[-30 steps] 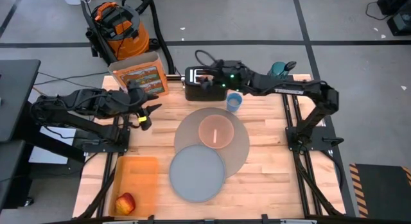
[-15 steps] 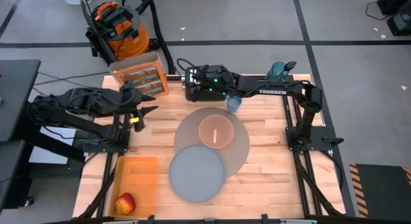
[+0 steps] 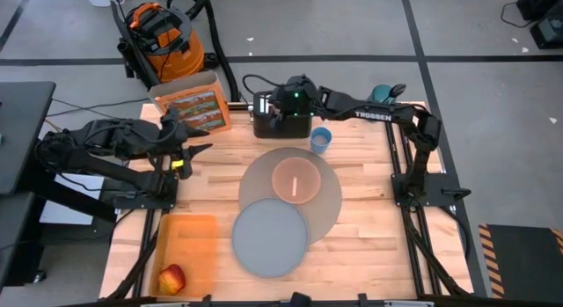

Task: Arrange a breakfast setting
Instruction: Put the toasted bagel from the toaster on the blue plate

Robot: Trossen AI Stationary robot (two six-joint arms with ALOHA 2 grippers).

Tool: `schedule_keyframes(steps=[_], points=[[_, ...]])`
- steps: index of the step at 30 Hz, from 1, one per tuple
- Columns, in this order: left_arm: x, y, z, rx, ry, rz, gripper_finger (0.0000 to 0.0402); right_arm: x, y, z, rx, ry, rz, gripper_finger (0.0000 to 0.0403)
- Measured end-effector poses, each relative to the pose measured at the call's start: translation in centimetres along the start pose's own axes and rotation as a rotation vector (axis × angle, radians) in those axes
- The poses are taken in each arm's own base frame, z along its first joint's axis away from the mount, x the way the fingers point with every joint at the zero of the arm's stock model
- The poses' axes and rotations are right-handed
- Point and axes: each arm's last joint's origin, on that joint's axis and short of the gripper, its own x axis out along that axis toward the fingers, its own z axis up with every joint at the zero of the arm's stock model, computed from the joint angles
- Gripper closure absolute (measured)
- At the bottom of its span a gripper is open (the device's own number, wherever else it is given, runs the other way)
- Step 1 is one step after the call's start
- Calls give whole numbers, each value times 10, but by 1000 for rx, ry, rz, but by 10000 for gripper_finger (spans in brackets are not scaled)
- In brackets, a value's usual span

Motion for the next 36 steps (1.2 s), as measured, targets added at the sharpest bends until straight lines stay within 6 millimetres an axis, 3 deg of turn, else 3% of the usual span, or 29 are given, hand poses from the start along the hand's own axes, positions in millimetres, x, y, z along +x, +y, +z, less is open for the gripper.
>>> schedule_keyframes(steps=[7, 14, 18, 29, 36], points=[[3, -2, 2, -3, -4, 0, 249, -4, -30, -14, -134, 138, 40, 152], [8, -4, 10, -37, -62, 13, 249, -8, -76, -22, -140, 152, 71, 169], [12, -3, 15, -66, -96, 40, 249, -7, -94, -33, -134, 136, 196, 177], [21, 3, 19, -132, -103, 94, 249, 23, -97, -52, -139, 133, 282, 200], [21, 4, 19, -97, -102, 100, 249, 26, -96, -50, -121, 117, 254, 248]])
